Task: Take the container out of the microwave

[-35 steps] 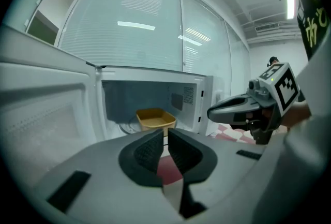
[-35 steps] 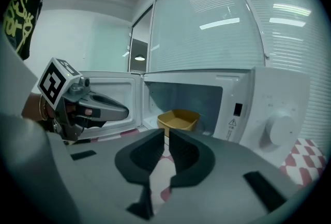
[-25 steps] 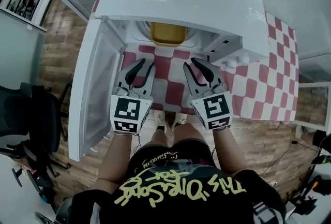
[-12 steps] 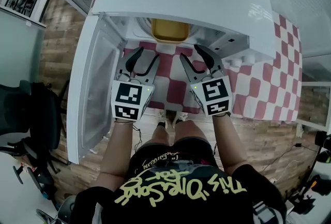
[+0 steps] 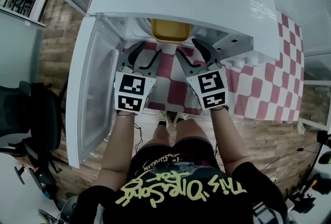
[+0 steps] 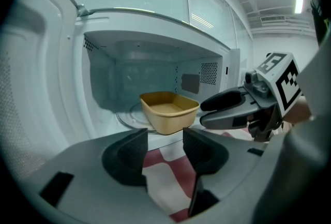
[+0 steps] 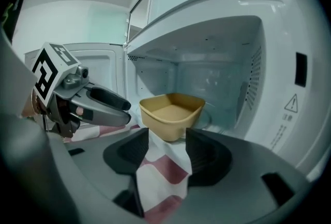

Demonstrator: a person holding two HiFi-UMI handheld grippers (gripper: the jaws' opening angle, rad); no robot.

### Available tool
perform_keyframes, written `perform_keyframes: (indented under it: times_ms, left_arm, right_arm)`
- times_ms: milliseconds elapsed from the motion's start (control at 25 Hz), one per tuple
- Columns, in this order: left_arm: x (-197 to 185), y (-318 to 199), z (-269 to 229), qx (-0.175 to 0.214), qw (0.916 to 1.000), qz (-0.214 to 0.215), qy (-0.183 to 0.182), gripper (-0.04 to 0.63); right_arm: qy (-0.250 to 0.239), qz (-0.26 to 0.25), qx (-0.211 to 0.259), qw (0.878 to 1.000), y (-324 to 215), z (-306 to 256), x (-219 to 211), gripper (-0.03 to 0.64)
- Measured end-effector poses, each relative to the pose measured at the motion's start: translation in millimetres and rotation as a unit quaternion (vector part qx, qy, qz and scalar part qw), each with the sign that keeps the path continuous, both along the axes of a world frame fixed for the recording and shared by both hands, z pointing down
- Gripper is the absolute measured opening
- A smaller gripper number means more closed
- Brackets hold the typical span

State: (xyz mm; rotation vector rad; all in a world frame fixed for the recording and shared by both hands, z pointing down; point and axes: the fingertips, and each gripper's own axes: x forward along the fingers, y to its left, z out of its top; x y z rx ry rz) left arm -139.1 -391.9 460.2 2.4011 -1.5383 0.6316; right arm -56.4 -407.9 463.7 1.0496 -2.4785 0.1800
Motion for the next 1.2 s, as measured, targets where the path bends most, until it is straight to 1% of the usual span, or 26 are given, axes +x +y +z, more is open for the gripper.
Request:
perform_keyframes:
  times_ms: [160,320,560,880,1080,1200]
  left_arm:
    - [3.3,-8.3,4.4,-0.004,1.0,0.004,-0.004,0.209]
    - [9.0,-12.9,12.0,-0.017,0.9996,0.017,-0.012,0.213]
    - [11.1,-23.4,12.2,-0.014,0.9997,0.018,-0.013,0.222]
    - [15.3,-33.2,15.6,-0.023,0.9994,0.024,-0.009,0.222]
    - [18.6,-34.9,15.9,-0.021,0.9995,0.024,-0.009,0.222]
    - [18.5,-34.5,16.7,-0.022,0.9995,0.02,-0.012,0.222]
  right_arm:
    - [0.0,-0.001,-0.006,1.0,-4.4,3.5,-3.6,0.215]
    - [-0.001,-0.001,-0.008,1.0,-9.6,6.5,-6.2,0.215]
    - [0.002,-0.002,-0.007,1.0,-14.8,9.8,-10.1,0.217]
    - [-0.007,-0.005,-0.008,1.0,-21.4,9.7,-14.0,0.216]
    - [-0.015,0.006,-0.01,1.0,-24.0,9.4,-14.6,0.216]
    - [-0.011,0.012,-0.006,1.0,-23.7,10.5,-13.8,0.216]
